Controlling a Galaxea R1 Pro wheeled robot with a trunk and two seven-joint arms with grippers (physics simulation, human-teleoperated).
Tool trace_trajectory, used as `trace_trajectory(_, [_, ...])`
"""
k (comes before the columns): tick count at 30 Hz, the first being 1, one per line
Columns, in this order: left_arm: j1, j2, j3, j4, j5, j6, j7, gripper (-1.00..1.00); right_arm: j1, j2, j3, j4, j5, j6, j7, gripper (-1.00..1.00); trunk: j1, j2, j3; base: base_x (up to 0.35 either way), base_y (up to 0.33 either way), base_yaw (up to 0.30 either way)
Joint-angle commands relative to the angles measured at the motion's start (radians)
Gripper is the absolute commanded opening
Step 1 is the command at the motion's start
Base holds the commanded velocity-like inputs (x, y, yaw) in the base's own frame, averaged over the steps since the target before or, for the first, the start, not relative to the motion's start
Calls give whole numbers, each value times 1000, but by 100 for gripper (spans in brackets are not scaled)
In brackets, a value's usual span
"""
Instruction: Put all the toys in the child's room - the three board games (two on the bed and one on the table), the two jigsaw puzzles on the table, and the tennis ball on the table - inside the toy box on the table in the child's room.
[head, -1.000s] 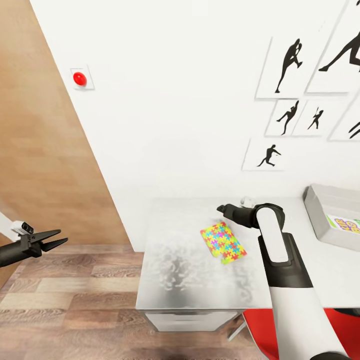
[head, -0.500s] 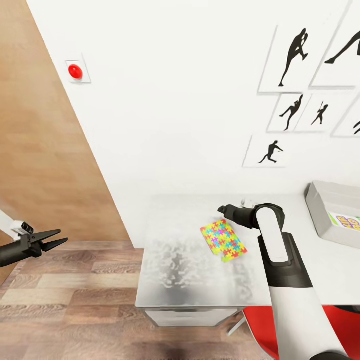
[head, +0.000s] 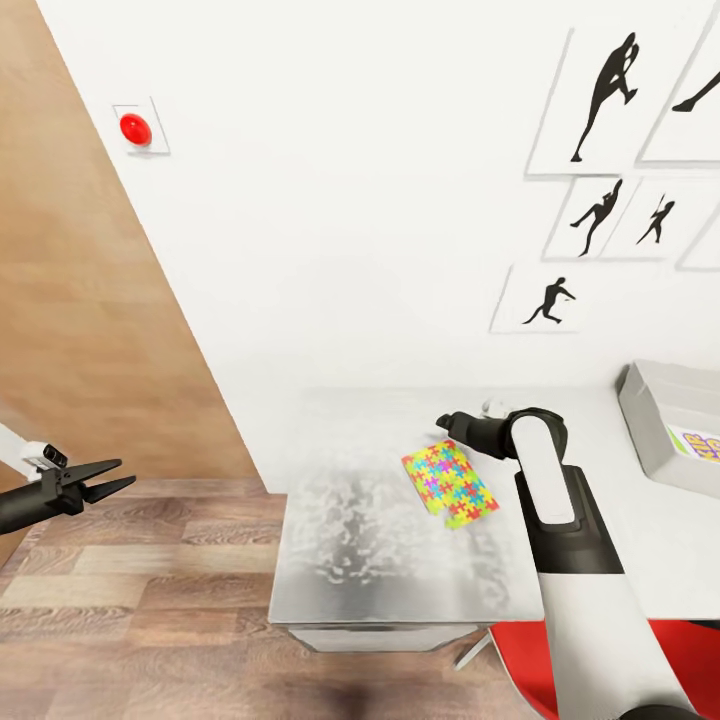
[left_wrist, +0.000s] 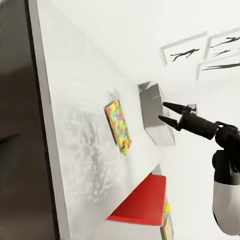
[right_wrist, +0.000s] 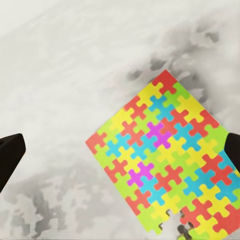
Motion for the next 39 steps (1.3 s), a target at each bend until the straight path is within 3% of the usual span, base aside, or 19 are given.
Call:
trace_trajectory(1, [-1, 1, -4, 0, 3, 11, -4, 100, -1, 0, -1, 1, -10, 2, -11, 100, 1, -2, -3, 75, 0, 0])
trace_trajectory(5, [-1, 1, -4, 0, 3, 11, -4, 100, -3, -2, -2, 14, -10, 1, -14, 100, 1, -2, -10, 75, 0, 0])
trace_trajectory(14, [-1, 1, -4, 0, 3, 11, -4, 100, -11, -51, -15, 47, -10, -1, -25, 100, 1, -2, -25, 75, 0, 0])
trace_trajectory(39, [-1, 1, -4, 0, 3, 11, -4, 100, -14, -58, -16, 75, -10, 5, -38, 100, 1, -2, -66, 47, 0, 0])
